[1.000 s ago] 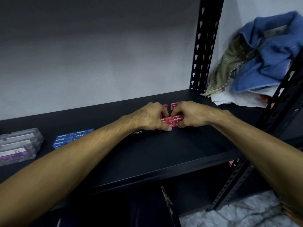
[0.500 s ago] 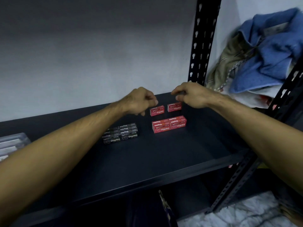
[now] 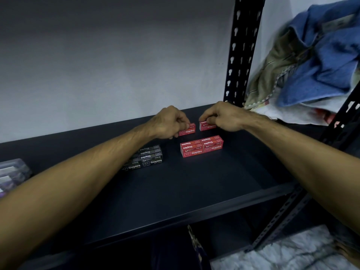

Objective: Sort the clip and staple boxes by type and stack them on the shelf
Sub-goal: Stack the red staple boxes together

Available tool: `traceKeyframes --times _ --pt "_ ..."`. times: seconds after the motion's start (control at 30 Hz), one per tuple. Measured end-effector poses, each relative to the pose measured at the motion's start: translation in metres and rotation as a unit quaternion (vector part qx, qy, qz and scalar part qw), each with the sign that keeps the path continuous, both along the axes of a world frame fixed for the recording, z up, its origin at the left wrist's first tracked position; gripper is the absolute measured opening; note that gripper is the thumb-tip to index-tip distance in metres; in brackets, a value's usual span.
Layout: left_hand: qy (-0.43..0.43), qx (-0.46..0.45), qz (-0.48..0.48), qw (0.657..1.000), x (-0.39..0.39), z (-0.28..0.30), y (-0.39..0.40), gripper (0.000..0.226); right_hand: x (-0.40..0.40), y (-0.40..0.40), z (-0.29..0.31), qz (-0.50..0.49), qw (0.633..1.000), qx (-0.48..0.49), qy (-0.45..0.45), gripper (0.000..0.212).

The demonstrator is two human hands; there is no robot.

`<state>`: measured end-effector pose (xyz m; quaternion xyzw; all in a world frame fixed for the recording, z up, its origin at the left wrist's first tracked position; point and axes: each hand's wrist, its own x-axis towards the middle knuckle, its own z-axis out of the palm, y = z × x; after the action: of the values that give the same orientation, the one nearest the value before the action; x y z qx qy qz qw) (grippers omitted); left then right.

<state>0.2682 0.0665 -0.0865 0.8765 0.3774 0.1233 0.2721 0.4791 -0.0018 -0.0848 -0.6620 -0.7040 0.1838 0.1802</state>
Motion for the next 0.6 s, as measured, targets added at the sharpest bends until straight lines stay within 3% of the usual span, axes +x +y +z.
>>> traceKeyframes --times 0.6 --pt "0.003 -0.074 -0.027 0.997 -0.016 0.004 -0.017 0.013 -0.012 -0.019 -0.002 0.031 0.999 -0.020 0.036 0.026"
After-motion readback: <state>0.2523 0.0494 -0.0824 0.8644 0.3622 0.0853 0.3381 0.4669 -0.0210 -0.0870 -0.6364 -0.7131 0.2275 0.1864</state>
